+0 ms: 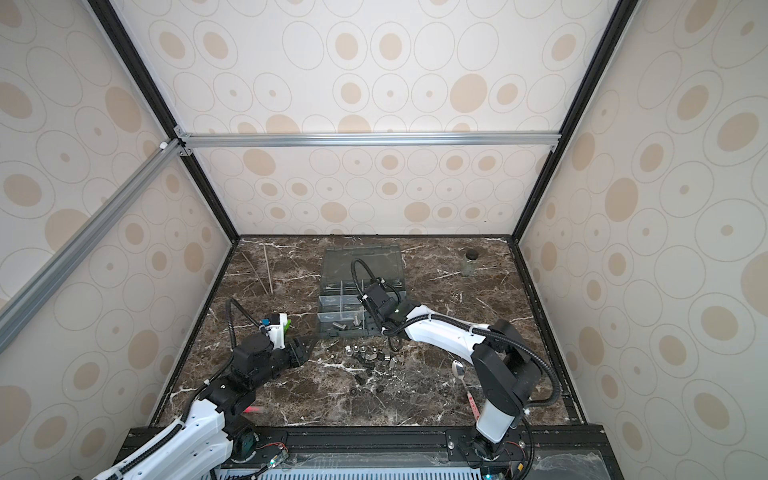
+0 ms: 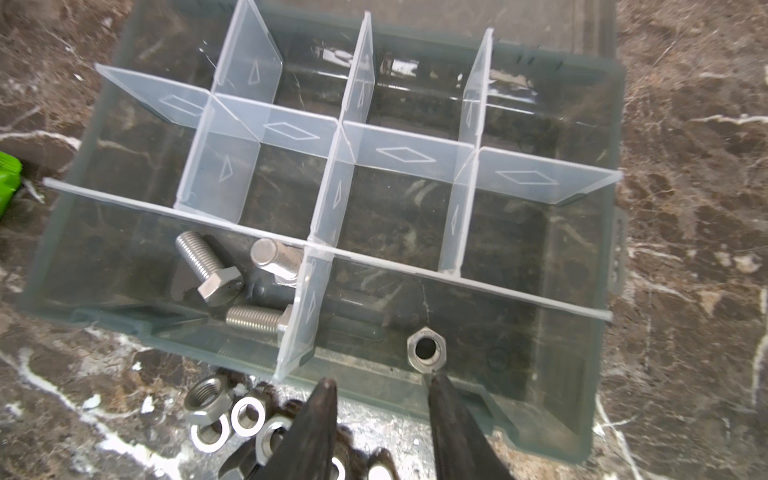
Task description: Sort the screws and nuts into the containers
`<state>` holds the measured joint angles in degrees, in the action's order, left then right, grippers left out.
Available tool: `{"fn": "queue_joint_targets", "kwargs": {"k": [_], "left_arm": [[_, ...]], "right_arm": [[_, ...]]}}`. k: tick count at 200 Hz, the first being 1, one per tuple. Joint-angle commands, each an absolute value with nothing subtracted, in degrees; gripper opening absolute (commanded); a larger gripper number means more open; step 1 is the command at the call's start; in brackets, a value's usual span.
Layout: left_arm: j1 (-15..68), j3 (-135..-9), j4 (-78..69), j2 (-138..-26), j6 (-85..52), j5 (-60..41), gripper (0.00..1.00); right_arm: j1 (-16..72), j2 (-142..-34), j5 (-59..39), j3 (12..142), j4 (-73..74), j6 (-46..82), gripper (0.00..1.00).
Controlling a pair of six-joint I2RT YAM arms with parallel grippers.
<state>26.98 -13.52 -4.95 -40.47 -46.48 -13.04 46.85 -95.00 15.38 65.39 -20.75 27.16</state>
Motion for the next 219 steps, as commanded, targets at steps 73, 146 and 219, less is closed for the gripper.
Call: {"fn": "queue_joint_targets", "kwargs": {"k": [73, 146, 219], "left_arm": [[36.37, -23.00, -3.79, -51.15, -40.82, -10.08, 0.42], [41.30, -26.77, -1.85, -60.79, -38.52, -10.28, 0.43], [42.08, -30.30, -0.67, -68.27, -37.36, -9.50, 0.45]], "right_arm": [[46.41, -88.51, 19.49, 61.01, -25.05, 29.82, 0.41], [46.26, -86.17, 20.95, 59.32, -26.54, 31.34, 0.41], [46.27, -84.76, 21.50, 57.75, -25.84, 32.78, 0.41]]}}
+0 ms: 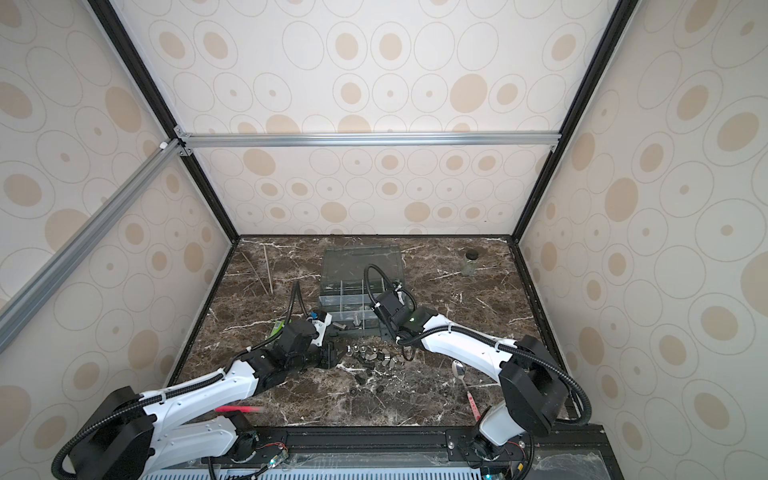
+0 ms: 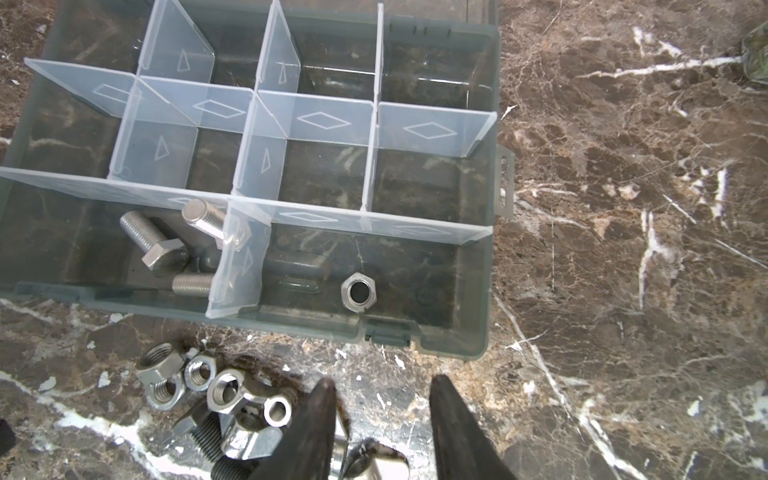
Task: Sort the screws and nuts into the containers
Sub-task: 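Lower the left gripper onto the nut pile while the right gripper hovers above the box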
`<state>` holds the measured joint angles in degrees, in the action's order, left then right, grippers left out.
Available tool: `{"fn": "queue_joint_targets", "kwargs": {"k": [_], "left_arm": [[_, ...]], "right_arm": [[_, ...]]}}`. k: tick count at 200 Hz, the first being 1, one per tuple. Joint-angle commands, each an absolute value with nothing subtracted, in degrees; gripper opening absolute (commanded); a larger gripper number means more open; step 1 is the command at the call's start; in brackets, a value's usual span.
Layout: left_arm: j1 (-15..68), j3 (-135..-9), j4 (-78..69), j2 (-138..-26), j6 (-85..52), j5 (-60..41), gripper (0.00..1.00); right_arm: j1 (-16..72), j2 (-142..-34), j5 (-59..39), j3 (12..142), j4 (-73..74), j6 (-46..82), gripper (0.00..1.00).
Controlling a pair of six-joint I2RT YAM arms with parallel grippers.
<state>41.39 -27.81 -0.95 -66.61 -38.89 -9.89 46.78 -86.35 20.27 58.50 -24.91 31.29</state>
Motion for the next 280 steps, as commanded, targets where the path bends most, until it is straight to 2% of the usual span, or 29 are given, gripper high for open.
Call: {"fn": "queue_joint_targets", "kwargs": {"k": [1, 84, 280], "left_arm": [[42.09, -30.31, -0.73, -68.37, -37.40, -9.54, 0.45], [42.57, -34.43, -0.68, -76.62, -35.85, -8.88, 0.45], [42.58, -39.95, 2.03, -86.29, -32.96, -5.47, 0.44]], "right_arm": [[46.30, -84.70, 21.52, 57.75, -25.84, 32.74, 0.41], [46.22, -83.17, 22.32, 56.19, -26.00, 33.30, 0.41], [46.05, -80.73, 21.71, 53.31, -25.17, 34.60, 0.41]]}}
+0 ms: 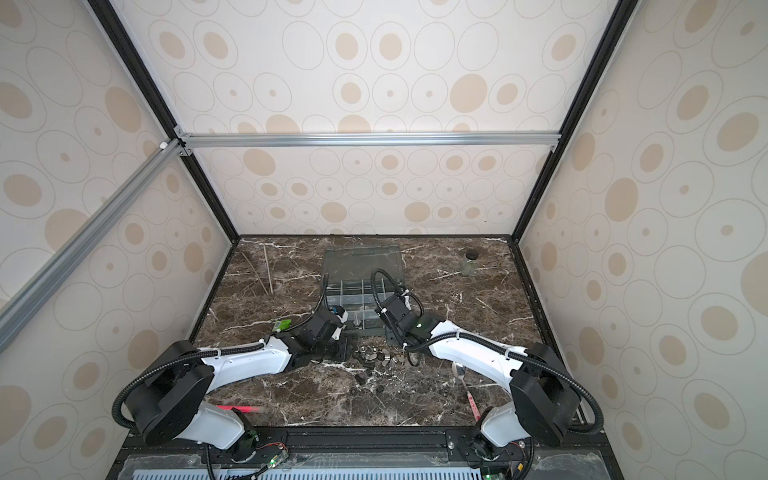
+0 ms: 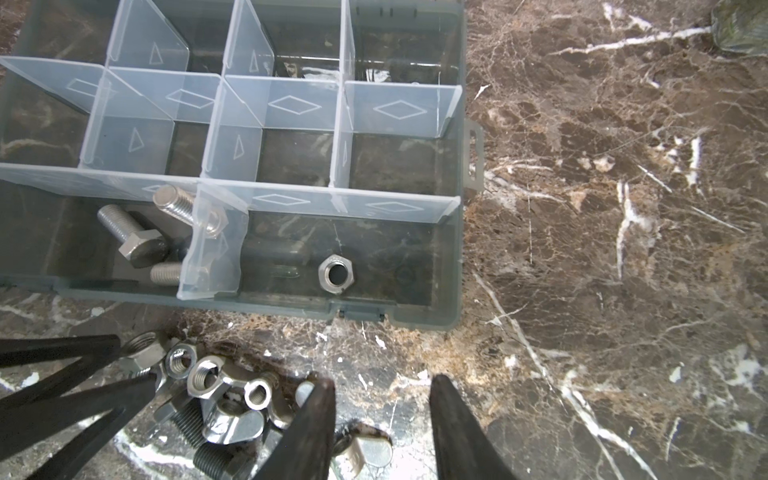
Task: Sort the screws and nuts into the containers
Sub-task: 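Lower the left gripper onto the nut pile while the right gripper hovers above the box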
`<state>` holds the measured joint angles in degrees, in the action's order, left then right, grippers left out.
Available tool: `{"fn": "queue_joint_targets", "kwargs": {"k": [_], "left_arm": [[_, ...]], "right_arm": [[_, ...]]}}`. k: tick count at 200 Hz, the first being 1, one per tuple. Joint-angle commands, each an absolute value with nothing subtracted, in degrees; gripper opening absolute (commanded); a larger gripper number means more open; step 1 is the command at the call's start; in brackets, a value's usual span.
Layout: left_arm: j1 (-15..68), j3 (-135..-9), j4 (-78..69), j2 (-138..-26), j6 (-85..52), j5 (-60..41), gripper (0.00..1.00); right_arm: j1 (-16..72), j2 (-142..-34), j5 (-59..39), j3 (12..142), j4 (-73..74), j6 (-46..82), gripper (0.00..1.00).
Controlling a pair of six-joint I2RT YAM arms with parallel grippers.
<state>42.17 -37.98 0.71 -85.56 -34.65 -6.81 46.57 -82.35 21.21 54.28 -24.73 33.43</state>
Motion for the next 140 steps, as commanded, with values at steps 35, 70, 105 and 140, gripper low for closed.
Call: {"fn": "queue_joint_targets", "kwargs": {"k": [35, 70, 105, 140], "left_arm": [[42.55, -39.81, 2.70, -86.74, -32.71, -3.55, 0.44], [42.55, -40.40, 2.60, -88.03, -32.61, -2.46, 0.43], [42.55, -41.10, 2.20, -89.23, -32.61, -2.37, 0.42], [42.54, -41.30, 2.09, -89.48, -32.76, -1.33, 0.40]], "right_arm": [[46.06, -80.42, 21.81, 52.65, -25.09, 35.02, 0.41], [46.05, -80.19, 21.75, 52.03, -24.97, 35.42, 0.41], [46.05, -80.07, 21.53, 52.12, -25.05, 35.47, 0.41], [46.05, -79.96, 21.48, 51.98, -25.20, 35.81, 0.41]]}}
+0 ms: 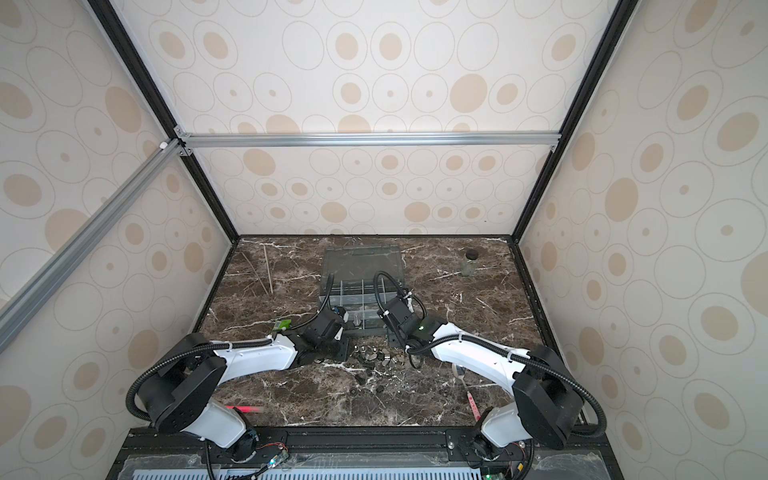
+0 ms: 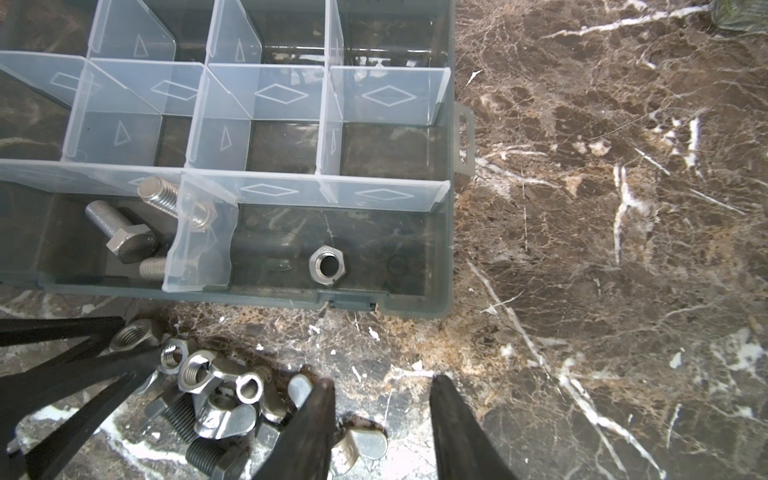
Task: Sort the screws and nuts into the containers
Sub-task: 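Lower the left gripper onto the nut pile while the right gripper hovers above the box, then close the left gripper on a steel hex nut at the pile's edge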
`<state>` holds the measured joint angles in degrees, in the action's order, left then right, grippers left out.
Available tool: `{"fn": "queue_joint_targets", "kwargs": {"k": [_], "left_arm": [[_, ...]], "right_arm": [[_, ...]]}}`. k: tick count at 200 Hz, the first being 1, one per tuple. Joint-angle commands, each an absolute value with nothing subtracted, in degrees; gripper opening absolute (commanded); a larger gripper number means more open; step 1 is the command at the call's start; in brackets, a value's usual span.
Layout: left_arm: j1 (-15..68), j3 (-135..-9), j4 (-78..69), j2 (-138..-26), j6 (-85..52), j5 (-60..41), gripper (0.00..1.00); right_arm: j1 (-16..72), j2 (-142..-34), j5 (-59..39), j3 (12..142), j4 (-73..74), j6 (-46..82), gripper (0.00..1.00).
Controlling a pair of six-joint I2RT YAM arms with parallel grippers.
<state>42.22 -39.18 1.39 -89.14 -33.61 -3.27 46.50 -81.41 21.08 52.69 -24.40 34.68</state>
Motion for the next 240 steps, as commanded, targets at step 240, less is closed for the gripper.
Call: {"fn": "queue_joint_targets", "kwargs": {"k": [240], "left_arm": [[42.61, -28.56, 7.81, -73.91, -33.36, 1.31, 0.24]], "right_arm": [[45.99, -81.04, 20.99, 51.75, -24.32, 35.59, 0.41]]}}
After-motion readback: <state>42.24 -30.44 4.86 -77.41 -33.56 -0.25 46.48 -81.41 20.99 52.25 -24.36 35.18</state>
